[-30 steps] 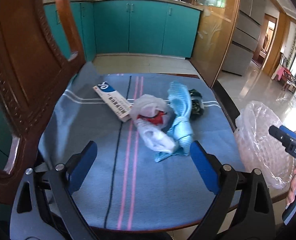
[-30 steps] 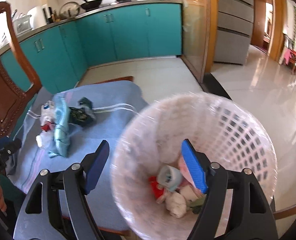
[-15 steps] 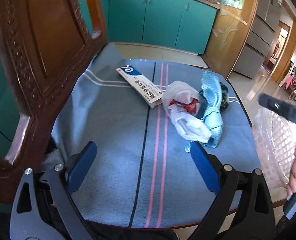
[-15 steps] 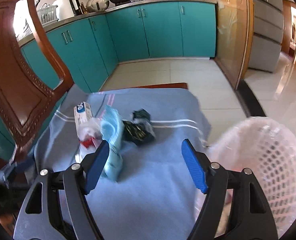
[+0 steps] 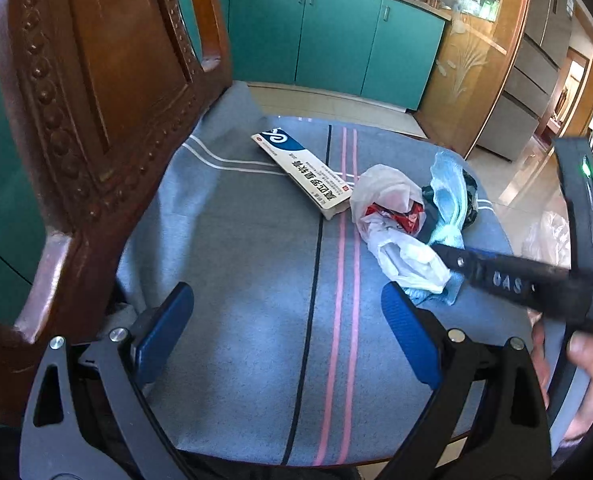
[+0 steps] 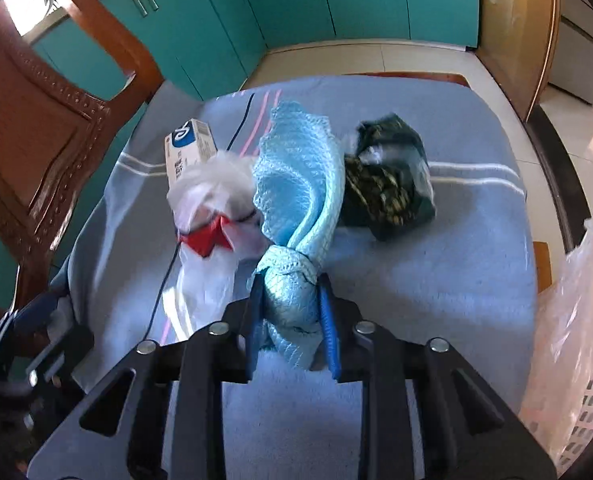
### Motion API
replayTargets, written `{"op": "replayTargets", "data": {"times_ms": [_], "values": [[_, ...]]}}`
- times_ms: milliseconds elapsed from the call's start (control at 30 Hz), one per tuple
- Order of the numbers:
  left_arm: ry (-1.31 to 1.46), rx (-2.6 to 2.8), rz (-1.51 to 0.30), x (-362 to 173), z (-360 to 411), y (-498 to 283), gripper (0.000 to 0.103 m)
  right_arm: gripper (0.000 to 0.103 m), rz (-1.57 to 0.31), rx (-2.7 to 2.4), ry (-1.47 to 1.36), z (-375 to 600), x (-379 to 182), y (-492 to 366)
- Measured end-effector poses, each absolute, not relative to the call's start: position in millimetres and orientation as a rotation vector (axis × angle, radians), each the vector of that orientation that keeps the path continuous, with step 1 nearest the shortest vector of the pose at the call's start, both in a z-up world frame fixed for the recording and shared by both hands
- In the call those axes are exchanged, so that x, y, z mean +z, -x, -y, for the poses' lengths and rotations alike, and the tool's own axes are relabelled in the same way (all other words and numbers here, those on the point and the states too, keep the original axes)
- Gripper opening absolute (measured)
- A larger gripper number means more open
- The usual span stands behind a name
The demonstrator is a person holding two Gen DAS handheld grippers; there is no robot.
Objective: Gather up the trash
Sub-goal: 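Grasp the blue cloth with the right tool while the left tool grasps the white plastic bag with red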
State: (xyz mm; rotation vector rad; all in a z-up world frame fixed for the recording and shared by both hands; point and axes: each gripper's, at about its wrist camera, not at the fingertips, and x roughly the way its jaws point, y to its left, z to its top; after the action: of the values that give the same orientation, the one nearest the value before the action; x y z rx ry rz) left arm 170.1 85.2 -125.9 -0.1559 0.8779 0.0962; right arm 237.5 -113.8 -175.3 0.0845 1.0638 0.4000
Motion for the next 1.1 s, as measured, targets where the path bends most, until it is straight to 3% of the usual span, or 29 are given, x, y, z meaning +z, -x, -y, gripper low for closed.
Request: {"op": "replayTargets", "data": {"times_ms": [233,267,333,367,433,500,567,867,900,1000,1100], "values": [[0.178,-0.006,-0.899,-126,-61,-203,0.091,0.024,-1.039,0.329,-0.099,158,-161,-206],[0.181,-0.034,-0.913,-129,-55,-211,0.086,0.024,-1.039,0.319,-0.1,164,-159,-202],[0.182,-0.085,-0.965,-138,-44,-228,0.061,0.024,-1.037,0.308,-0.094,173,-157,-196],[0.187,-0.102,-0.991,-145,-39,-235,0.057,0.024,-1.032,0.308,-0.084,175,-155,-191],[0.207,-0.142,-1.037,-159,-32,-245,0.026,0.024,-1.024,0.314,-0.065,175,-153,-184],[0.222,-0.156,-1.07,-170,-32,-245,0.011,0.024,-1.015,0.33,-0.06,175,-151,-179],[0.227,-0.162,-1.073,-173,-34,-238,0.005,0.024,-1.01,0.337,-0.062,176,-151,-180],[0.207,-0.187,-1.036,-144,-64,-164,0.005,0.025,-1.025,0.397,-0.068,158,-159,-183],[0.197,-0.168,-1.035,-141,-66,-160,0.012,0.025,-1.026,0.398,-0.064,157,-159,-182],[0.16,-0.114,-0.998,-135,-70,-153,0.059,0.031,-1.022,0.374,-0.044,152,-160,-182],[0.131,-0.081,-0.945,-127,-68,-154,0.073,0.051,-1.005,0.353,-0.018,149,-158,-183]]}}
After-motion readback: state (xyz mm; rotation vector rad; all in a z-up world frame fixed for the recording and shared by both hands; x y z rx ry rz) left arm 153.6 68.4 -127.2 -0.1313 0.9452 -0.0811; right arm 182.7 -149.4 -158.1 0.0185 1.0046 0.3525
